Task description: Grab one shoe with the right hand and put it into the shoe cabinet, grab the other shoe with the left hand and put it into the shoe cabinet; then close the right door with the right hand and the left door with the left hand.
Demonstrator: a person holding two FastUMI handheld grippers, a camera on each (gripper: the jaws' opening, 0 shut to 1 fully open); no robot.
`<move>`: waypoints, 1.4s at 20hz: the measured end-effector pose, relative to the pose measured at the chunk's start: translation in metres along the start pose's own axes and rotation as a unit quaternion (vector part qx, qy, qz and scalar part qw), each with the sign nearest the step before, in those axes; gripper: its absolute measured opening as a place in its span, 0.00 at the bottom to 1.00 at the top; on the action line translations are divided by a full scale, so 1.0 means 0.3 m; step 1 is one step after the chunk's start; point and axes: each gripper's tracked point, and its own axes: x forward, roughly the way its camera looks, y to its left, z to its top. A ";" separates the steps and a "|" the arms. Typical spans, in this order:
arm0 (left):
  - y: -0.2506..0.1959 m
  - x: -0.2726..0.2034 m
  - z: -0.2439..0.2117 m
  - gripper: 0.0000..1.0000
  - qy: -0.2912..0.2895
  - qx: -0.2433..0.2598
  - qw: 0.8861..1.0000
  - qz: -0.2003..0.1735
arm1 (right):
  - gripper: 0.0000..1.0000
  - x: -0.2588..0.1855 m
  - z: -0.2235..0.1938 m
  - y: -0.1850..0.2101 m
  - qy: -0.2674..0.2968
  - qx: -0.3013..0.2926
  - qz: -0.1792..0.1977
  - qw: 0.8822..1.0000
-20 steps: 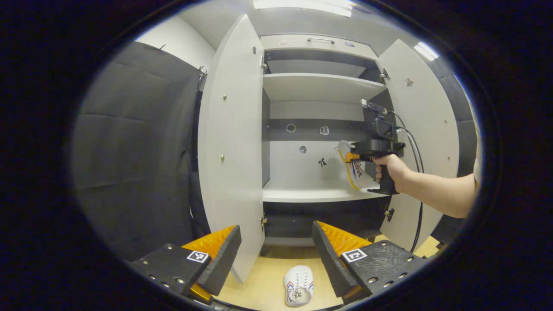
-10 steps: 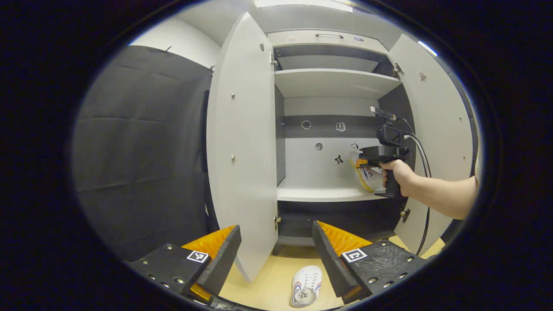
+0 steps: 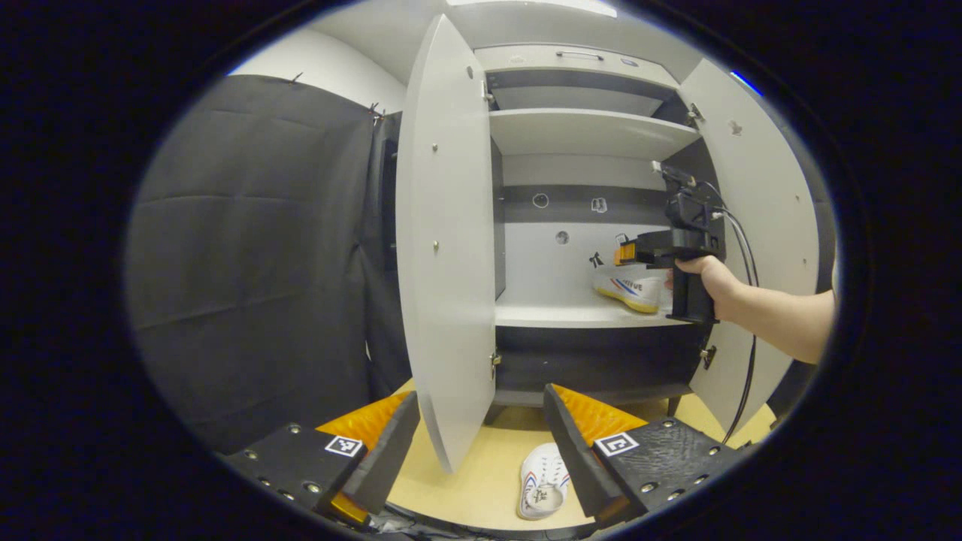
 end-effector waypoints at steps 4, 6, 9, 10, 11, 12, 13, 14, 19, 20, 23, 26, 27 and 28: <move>-0.009 -0.016 -0.067 0.94 0.014 -0.016 0.999 -0.033 | 0.92 -0.237 0.001 0.011 -0.042 -0.034 -0.018 0.998; -0.013 -0.010 -0.112 0.94 0.022 -0.012 0.998 -0.051 | 0.92 -0.378 -0.032 0.045 -0.059 -0.034 -0.010 0.998; -0.031 0.004 -0.154 0.94 0.023 -0.015 0.996 -0.089 | 0.92 -0.580 -0.156 0.060 -0.047 -0.040 -0.023 0.998; -0.046 0.005 -0.171 0.94 0.024 -0.019 0.994 -0.105 | 0.92 -0.637 -0.203 0.065 -0.036 -0.039 -0.026 0.998; -0.058 0.010 -0.194 0.95 0.031 -0.020 0.992 -0.118 | 0.92 -0.687 -0.255 0.075 -0.021 -0.040 -0.027 0.999; -0.065 0.010 -0.222 0.95 0.039 -0.017 0.991 -0.126 | 0.92 -0.735 -0.301 0.073 -0.004 -0.044 -0.030 0.999; -0.070 0.014 -0.252 0.95 0.046 -0.013 0.990 -0.132 | 0.92 -0.778 -0.338 0.061 0.009 -0.044 -0.036 0.998; -0.082 0.017 -0.286 0.94 0.052 -0.010 0.989 -0.138 | 0.98 -0.816 -0.364 0.049 0.019 -0.041 -0.043 0.998; -0.163 0.074 -0.522 0.95 0.088 0.021 0.984 -0.151 | 0.98 -0.970 -0.445 -0.035 0.031 -0.009 -0.067 0.997; -0.180 0.088 -0.583 0.96 0.103 0.023 0.983 -0.151 | 0.98 -0.999 -0.465 -0.058 0.038 -0.008 -0.073 0.997; -0.234 0.159 -0.724 0.95 0.133 0.021 0.979 -0.156 | 0.93 -1.099 -0.518 -0.143 0.047 -0.011 -0.106 0.993; -0.256 0.230 -0.884 0.96 0.159 0.066 0.972 -0.160 | 0.98 -1.191 -0.577 -0.216 0.069 0.008 -0.136 0.988; -0.260 0.250 -0.905 0.96 0.161 0.080 0.970 -0.163 | 0.98 -1.221 -0.585 -0.240 0.072 0.013 -0.147 0.986; -0.269 0.265 -0.923 0.96 0.163 0.089 0.968 -0.169 | 0.98 -1.250 -0.588 -0.264 0.073 0.016 -0.159 0.984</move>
